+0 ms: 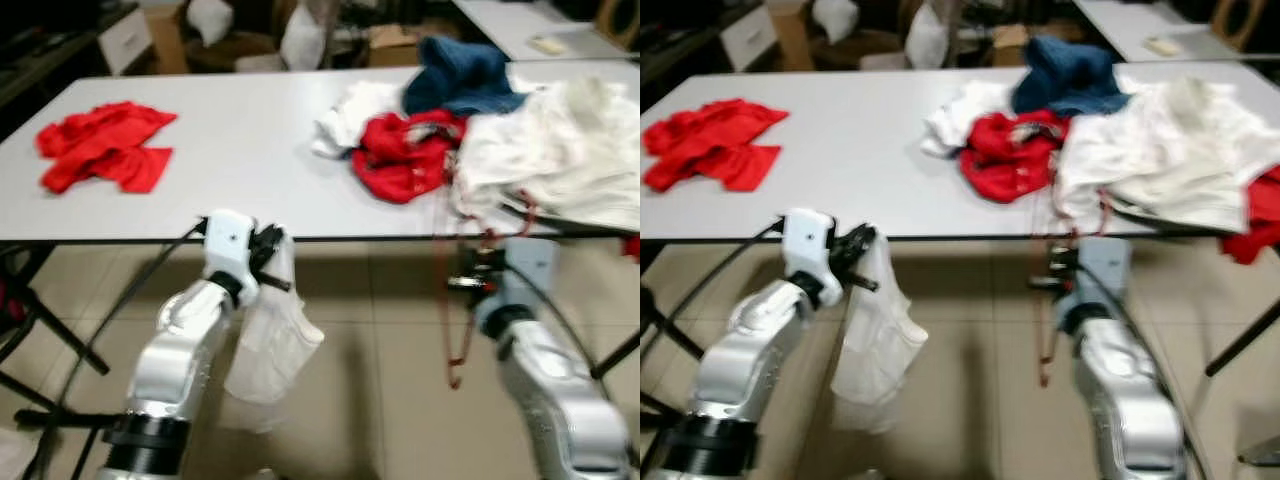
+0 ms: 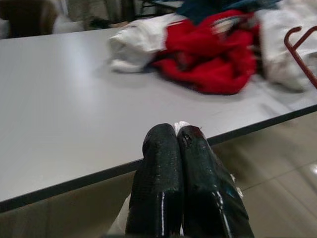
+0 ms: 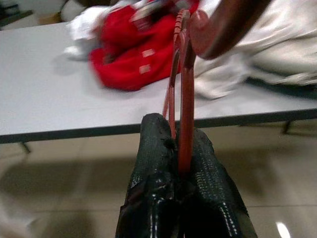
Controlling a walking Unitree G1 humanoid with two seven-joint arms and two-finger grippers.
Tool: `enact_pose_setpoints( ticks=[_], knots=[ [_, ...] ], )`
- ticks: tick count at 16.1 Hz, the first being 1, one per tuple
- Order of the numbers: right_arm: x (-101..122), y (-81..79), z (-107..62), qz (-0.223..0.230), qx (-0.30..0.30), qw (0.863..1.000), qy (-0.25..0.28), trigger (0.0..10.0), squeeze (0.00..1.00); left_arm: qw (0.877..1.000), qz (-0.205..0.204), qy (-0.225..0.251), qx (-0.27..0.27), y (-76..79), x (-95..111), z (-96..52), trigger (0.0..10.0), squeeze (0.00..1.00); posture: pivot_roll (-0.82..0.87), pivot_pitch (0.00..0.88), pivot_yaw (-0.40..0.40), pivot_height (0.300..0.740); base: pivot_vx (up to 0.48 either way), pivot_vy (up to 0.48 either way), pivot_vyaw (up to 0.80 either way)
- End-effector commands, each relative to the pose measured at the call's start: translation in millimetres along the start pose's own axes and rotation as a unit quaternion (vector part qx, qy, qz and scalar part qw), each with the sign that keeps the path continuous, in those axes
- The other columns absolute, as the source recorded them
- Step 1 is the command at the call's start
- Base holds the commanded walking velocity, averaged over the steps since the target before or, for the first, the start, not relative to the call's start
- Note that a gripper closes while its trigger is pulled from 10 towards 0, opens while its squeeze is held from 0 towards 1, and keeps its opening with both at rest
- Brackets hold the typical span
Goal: Hang hanger
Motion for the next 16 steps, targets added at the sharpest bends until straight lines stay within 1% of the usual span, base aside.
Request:
enact_pose_setpoints(
  ticks=[1,2,3,4,6,7,8,9,10,11,12,15,16],
  knots=[
    [7,-14.9,0.8,0.003,0.036,0.999,0.009,10.0,0.00,1.000,0.014,0.016,0.019,-14.7,9,-0.3,10.0,0.00,-0.16,0.000,0.076,0.740,0.000,0.000,0.00],
    [9,-21.5,0.1,-0.005,0.065,0.998,0.006,10.0,0.00,0.999,0.002,0.025,0.023,-17.5,13,1.1,10.0,0.00,-0.16,0.000,0.075,0.740,0.000,0.000,0.00],
    [12,-30.2,-1.5,-0.028,0.101,0.995,0.003,10.0,0.00,0.999,-0.016,0.039,0.026,-20.5,20,2.4,10.0,0.00,-0.16,0.000,0.075,0.740,0.000,0.000,0.00],
    [16,-37.1,-3.4,-0.049,0.131,0.990,0.002,10.0,0.00,0.998,-0.024,0.051,0.028,-23.2,27,3.6,10.0,0.00,-0.16,0.000,0.073,0.740,0.000,0.000,0.00],
    [25,-45.5,-6.6,-0.068,0.181,0.981,0.004,10.0,0.00,0.997,-0.026,0.062,0.029,-28.9,36,6.3,10.0,0.00,-0.15,0.000,0.070,0.740,0.000,0.000,0.00],
    [27,-47.3,-7.7,-0.065,0.195,0.979,0.001,10.0,0.00,0.997,-0.026,0.061,0.030,-30.7,38,7.3,10.0,0.00,-0.15,0.000,0.067,0.740,0.259,0.000,0.00],
    [29,-51.4,-11.5,-0.073,0.230,0.971,-0.005,10.0,0.00,0.998,-0.016,0.058,0.027,-34.9,41,9.3,10.0,0.00,-0.15,0.000,0.064,0.740,0.315,0.000,-0.59],
    [29,-54.1,-14.1,-0.081,0.248,0.965,-0.008,10.0,0.00,0.998,-0.008,0.062,0.019,-36.2,45,10.4,10.0,0.00,-0.15,0.000,0.064,0.740,0.334,0.000,-0.80],
    [31,-56.1,-16.9,-0.092,0.267,0.959,-0.013,10.0,0.00,0.998,-0.005,0.067,0.020,-39.7,51,12.1,10.0,0.00,-0.15,0.000,0.064,0.740,0.334,0.000,-0.80],
    [32,-56.1,-17.9,-0.096,0.273,0.957,-0.013,10.0,0.00,0.997,-0.004,0.068,0.023,-42.0,52,13.3,10.0,0.00,-0.15,0.000,0.065,0.740,0.334,0.000,-0.80],
    [35,-55.4,-19.7,-0.101,0.283,0.954,-0.014,10.0,0.00,0.997,-0.005,0.069,0.033,-47.4,55,16.0,10.0,0.00,-0.15,0.000,0.066,0.740,0.334,0.000,-0.52],
    [41,-53.1,-23.6,-0.123,0.309,0.943,-0.017,10.0,0.00,0.996,-0.003,0.073,0.045,-56.7,61,19.9,10.0,0.00,-0.15,0.000,0.069,0.740,0.338,0.000,0.00],
    [44,-55.2,-28.6,-0.127,0.332,0.934,-0.025,10.0,0.00,0.996,-0.001,0.071,0.058,-64.1,63,21.6,10.0,0.00,-0.15,0.000,0.066,0.740,0.337,0.000,0.00]
  ],
)
Point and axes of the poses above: a point about 5 cm out from each wrist's last joint towards the gripper, its own z axis pointing out of the wrist towards the gripper, its own x axis along the axis of the wrist's last joint, y = z × x, the point moved 5 cm from there along z, pointing out of the wrist towards the gripper, and after that the axes turned 15 degrees about z, right-handed, at the moved point
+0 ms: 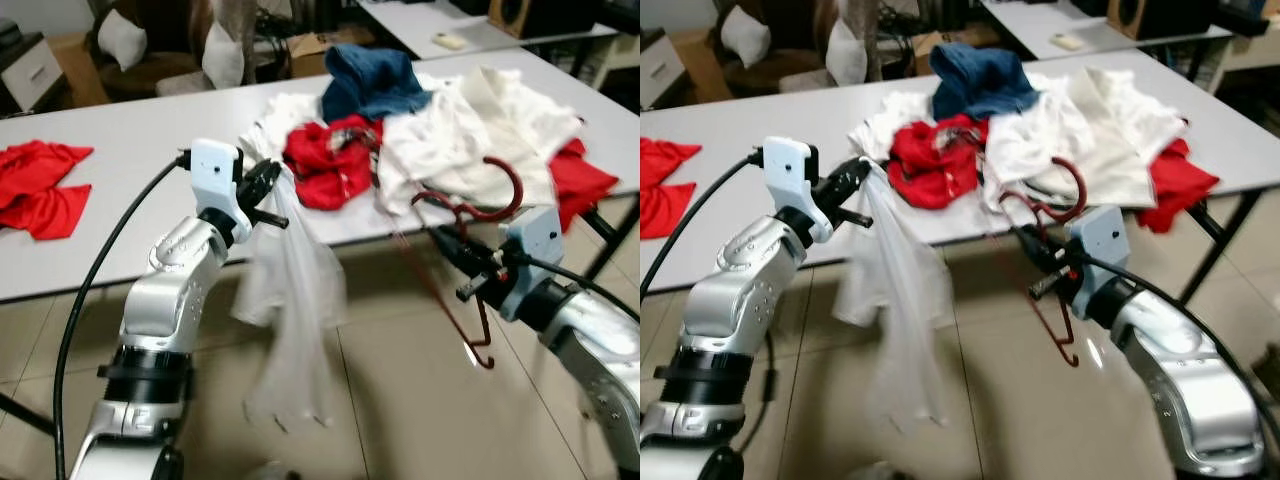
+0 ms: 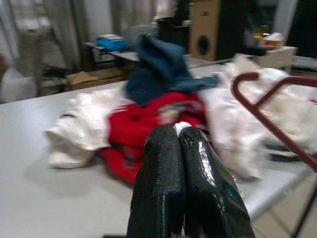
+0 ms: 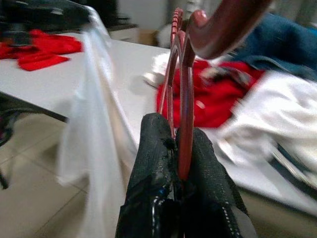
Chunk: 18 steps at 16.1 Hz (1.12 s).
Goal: Hang hanger
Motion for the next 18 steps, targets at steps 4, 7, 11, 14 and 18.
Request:
enact_pose_setpoints(
  ticks=[4,7,11,14,18],
  knots=[
    [13,-28.5,-8.0,-0.013,0.108,0.994,-0.015,10.0,0.00,0.997,0.033,0.006,0.065,-44.4,16,6.0,10.0,0.00,-0.15,0.000,0.062,0.740,0.337,0.000,0.00],
    [15,-30.4,-12.9,-0.029,0.139,0.989,-0.040,10.0,0.00,0.994,0.043,0.011,0.100,-71.0,27,10.3,10.0,0.00,-0.16,0.000,0.057,0.740,0.336,0.000,0.00],
    [26,-29.6,-4.8,-0.056,0.142,0.988,-0.034,10.0,0.00,0.994,0.053,0.024,0.097,-78.7,37,13.1,10.0,0.00,-0.16,0.000,0.051,0.740,0.335,0.000,0.27],
    [26,-37.2,-5.5,-0.076,0.194,0.976,-0.066,10.0,0.00,0.995,0.064,0.044,0.067,-73.1,51,20.5,10.0,0.00,-0.16,0.000,0.037,0.740,0.334,0.000,0.27],
    [25,-42.2,-10.0,-0.094,0.255,0.955,-0.115,10.0,0.00,0.992,0.080,0.063,0.068,-81.4,70,27.8,10.0,0.00,-0.16,0.000,0.034,0.740,0.337,0.000,0.00]
  ],
)
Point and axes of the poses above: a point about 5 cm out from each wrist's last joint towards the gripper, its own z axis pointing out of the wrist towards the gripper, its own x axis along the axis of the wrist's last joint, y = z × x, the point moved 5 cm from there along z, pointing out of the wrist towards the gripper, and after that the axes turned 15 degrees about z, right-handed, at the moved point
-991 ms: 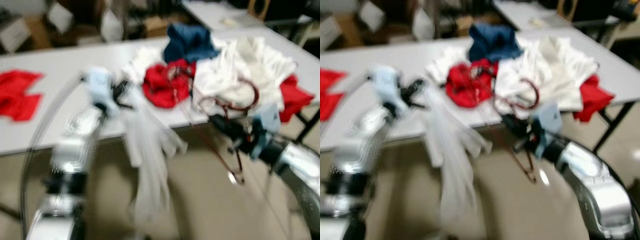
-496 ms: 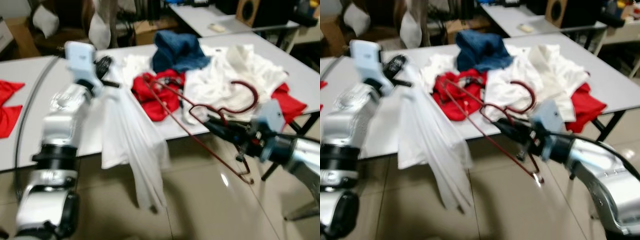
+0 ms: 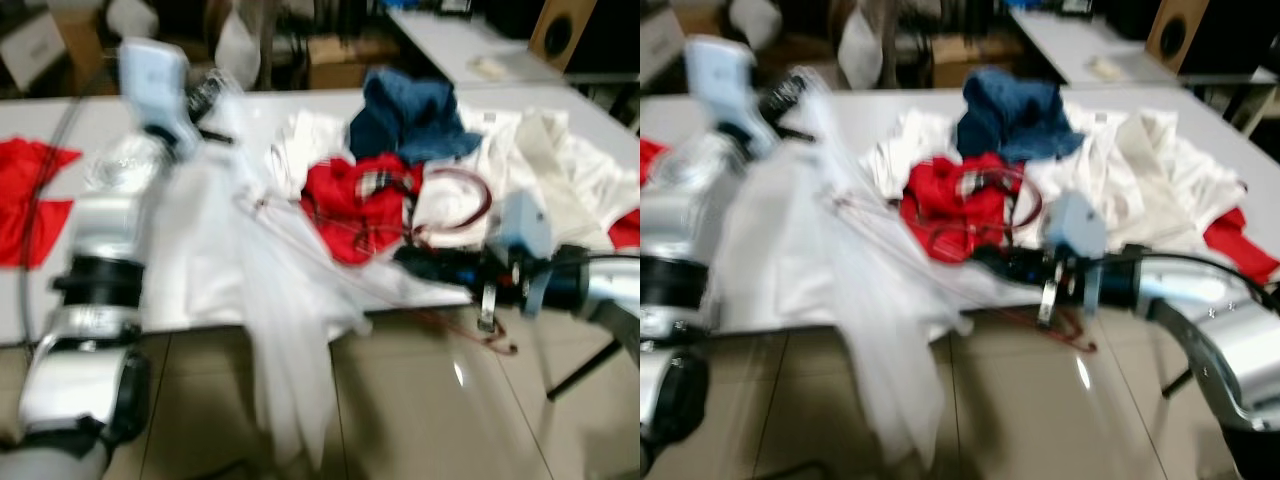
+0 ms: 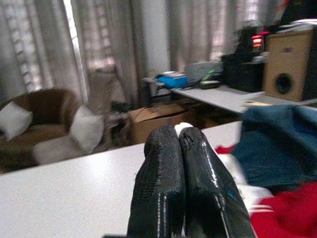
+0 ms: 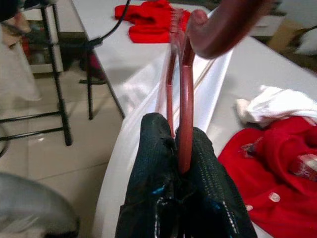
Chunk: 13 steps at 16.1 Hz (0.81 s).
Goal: Hang hanger
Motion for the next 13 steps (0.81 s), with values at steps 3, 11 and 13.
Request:
enact_pose_setpoints(
  ticks=[3,11,13],
  knots=[
    [-1,5.1,3.3,-0.018,0.022,0.999,-0.030,10.0,0.00,0.998,-0.005,0.060,-0.031,5.3,38,11.9,10.0,0.00,-0.15,0.000,0.023,0.740,0.335,0.000,0.00],
    [9,20.0,24.9,-0.047,0.020,0.998,-0.028,10.0,0.00,0.978,-0.050,0.182,-0.094,21.3,123,24.1,10.0,0.00,-0.14,0.000,0.023,0.740,0.336,0.000,0.00],
    [11,23.2,27.6,-0.050,0.016,0.998,-0.025,10.0,0.00,0.975,-0.055,0.192,-0.096,19.6,131,24.0,10.0,0.00,-0.14,0.000,0.023,0.740,0.336,0.000,0.00]
  ],
)
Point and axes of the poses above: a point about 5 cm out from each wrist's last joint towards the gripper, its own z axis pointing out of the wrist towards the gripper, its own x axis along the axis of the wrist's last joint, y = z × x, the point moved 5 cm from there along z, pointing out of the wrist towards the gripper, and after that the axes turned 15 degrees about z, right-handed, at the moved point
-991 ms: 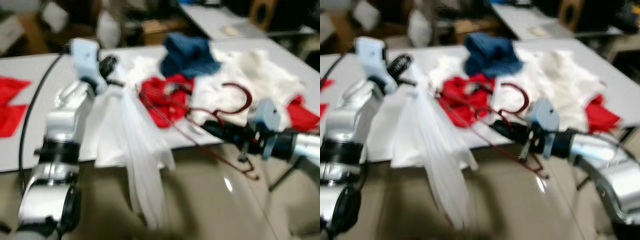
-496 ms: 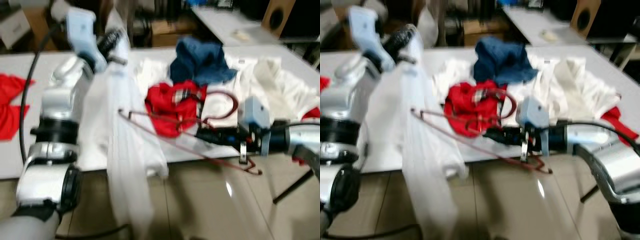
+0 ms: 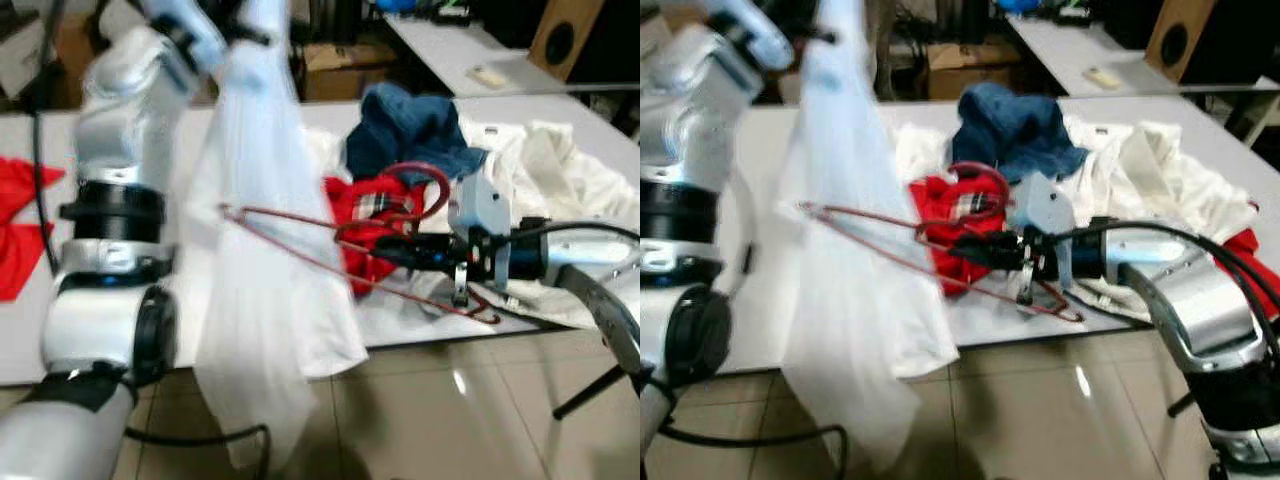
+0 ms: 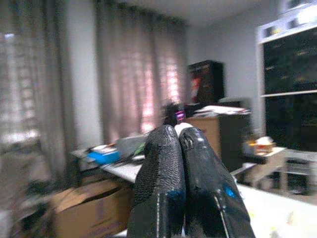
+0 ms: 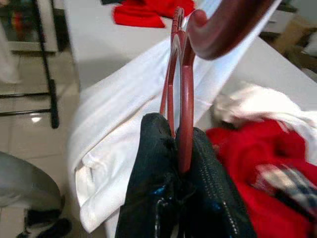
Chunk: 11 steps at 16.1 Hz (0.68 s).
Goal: Hang hanger
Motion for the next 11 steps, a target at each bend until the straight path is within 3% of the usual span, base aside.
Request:
enact_pose_setpoints(
  ticks=[1,3,4,6,7,9,10,11],
  knots=[
    [8,-0.8,4.2,-0.021,0.002,1.000,0.005,10.0,0.00,1.000,0.003,0.014,-0.001,-6.7,11,-2.8,10.0,0.00,-0.14,0.000,0.023,0.740,0.000,0.000,0.00],
    [10,10.5,12.3,-0.021,-0.016,1.000,0.011,10.0,0.00,0.998,0.007,0.033,-0.047,12.2,24,-2.9,10.0,0.00,-0.13,0.000,0.021,0.740,0.000,0.000,0.00],
    [10,24.3,18.1,-0.026,-0.041,0.999,0.008,10.0,0.00,0.997,-0.001,0.046,-0.060,18.1,30,-5.2,10.0,0.00,-0.13,0.000,0.020,0.740,0.000,0.000,0.00],
    [13,48.1,21.3,-0.040,-0.088,0.995,0.003,10.0,0.00,0.995,-0.011,0.073,-0.072,20.1,42,-9.5,10.0,0.00,-0.13,0.000,0.017,0.740,0.000,0.000,0.00],
    [24,70.4,20.0,-0.058,-0.133,0.989,0.009,10.0,0.00,0.991,-0.022,0.099,-0.084,20.5,54,-13.6,10.0,0.00,-0.12,0.000,0.015,0.740,0.000,0.000,0.00],
    [79,122.6,0.0,-0.129,-0.242,0.961,0.028,10.0,0.00,0.977,-0.053,0.183,-0.093,11.4,93,-26.1,10.0,0.00,-0.12,0.000,0.016,0.740,0.000,0.000,0.00],
    [93,132.0,-6.6,-0.140,-0.266,0.953,0.037,10.0,0.00,0.973,-0.064,0.203,-0.084,5.4,103,-28.4,10.0,0.00,-0.12,0.000,0.016,0.740,0.000,0.000,0.00],
    [117,144.0,-17.5,-0.159,-0.312,0.935,0.059,10.0,0.00,0.968,-0.076,0.231,-0.067,-4.2,115,-31.7,10.0,0.00,-0.12,0.000,0.014,0.740,0.000,0.000,0.00]
  ],
)
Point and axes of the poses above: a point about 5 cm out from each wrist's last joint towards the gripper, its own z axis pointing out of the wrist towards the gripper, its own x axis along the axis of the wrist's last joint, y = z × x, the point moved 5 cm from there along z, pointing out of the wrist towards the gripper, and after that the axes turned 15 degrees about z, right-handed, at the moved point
